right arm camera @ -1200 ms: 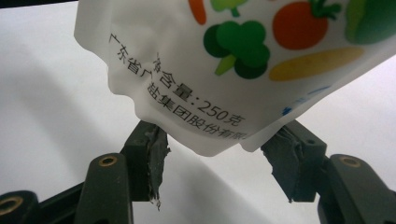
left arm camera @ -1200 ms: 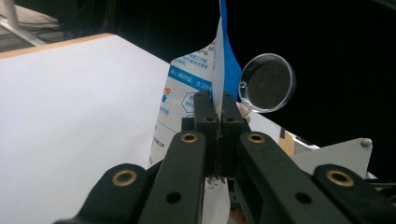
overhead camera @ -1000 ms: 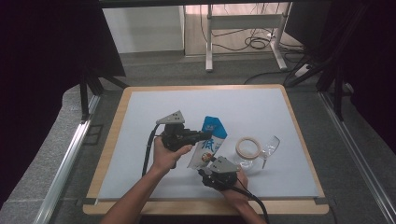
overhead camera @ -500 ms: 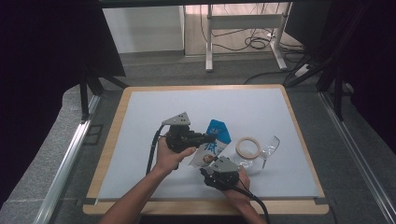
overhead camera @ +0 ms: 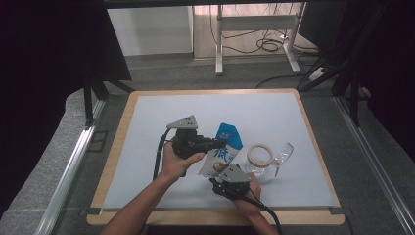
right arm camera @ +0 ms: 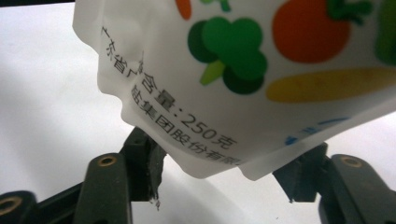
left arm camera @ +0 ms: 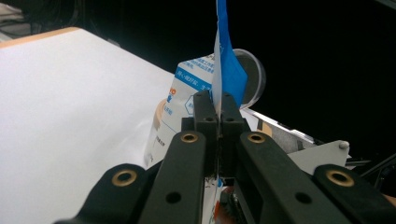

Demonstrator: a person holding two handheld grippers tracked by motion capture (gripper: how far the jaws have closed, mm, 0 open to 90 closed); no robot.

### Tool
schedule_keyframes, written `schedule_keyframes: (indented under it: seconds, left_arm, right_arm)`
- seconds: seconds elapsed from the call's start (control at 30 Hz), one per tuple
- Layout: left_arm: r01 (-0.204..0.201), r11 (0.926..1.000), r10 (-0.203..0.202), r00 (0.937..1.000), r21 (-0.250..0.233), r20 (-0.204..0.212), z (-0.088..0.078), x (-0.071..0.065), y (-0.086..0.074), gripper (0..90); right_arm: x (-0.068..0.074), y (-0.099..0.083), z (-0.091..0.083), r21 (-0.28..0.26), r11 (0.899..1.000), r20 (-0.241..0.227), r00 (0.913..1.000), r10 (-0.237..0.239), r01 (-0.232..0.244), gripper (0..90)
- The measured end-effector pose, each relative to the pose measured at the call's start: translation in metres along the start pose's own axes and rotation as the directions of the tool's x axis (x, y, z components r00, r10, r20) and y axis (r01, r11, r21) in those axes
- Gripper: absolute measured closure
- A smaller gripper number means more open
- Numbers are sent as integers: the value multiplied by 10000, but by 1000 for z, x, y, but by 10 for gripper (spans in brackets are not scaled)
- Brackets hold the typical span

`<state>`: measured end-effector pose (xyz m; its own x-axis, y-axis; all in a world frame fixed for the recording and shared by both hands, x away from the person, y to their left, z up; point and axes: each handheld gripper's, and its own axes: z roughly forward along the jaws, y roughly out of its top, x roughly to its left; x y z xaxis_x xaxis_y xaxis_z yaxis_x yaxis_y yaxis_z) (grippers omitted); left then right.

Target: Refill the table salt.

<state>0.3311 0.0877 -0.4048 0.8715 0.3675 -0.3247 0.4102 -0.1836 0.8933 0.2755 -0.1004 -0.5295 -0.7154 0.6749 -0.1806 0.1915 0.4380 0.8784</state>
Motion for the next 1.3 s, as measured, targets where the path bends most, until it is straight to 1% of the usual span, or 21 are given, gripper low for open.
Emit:
schedule_keyframes:
  seconds: [0.07,0.13,0.2,0.37,0.47,0.57,0.87,0.93,1.1,1.17,1.3]
  left_arm:
    - [11,9999,-10,10000,124,-59,2,3,1,900]
    - [95,9997,-95,10000,238,-14,4,6,2,900]
    - [72,9993,-68,9999,362,-105,7,7,4,900]
    - [165,9974,-158,9998,705,-106,13,11,10,900]
    - [200,9958,-185,9997,891,-172,18,11,13,900]
    - [104,9938,-74,9996,1108,-281,23,9,14,900]
    - [-39,9852,81,9997,1715,-239,42,5,20,900]
    - [-198,9845,254,9992,1745,-299,44,1,22,900]
    - [-307,9870,336,9993,1577,-164,43,-5,23,900]
    - [-321,9874,355,9992,1552,-191,42,-6,23,900]
    - [-333,9884,369,9991,1482,-210,40,-8,22,900]
  right_arm:
    - [-1,-1,-1,74,10000,-124,9999,56,-55,435]
    - [-1,-2,-2,122,9998,-260,9995,164,-160,435]
    - [0,-2,-4,140,9996,-306,9993,237,-233,435]
    - [1,0,-7,180,9990,-400,9983,428,-421,435]
    - [1,0,-6,128,9984,-463,9974,561,-555,437]
    - [1,-1,-5,144,9974,-490,9963,706,-699,444]
    - [2,-4,-8,69,9929,-674,9906,1191,-1189,472]
    - [2,-4,-8,30,9928,-504,9915,1201,-1201,472]
    - [-6,-6,-9,-65,9919,-150,9918,1267,-1268,459]
    - [-7,-6,-9,-75,9927,-44,9928,1200,-1201,446]
    - [-5,-7,-8,-85,9955,343,9949,950,-947,429]
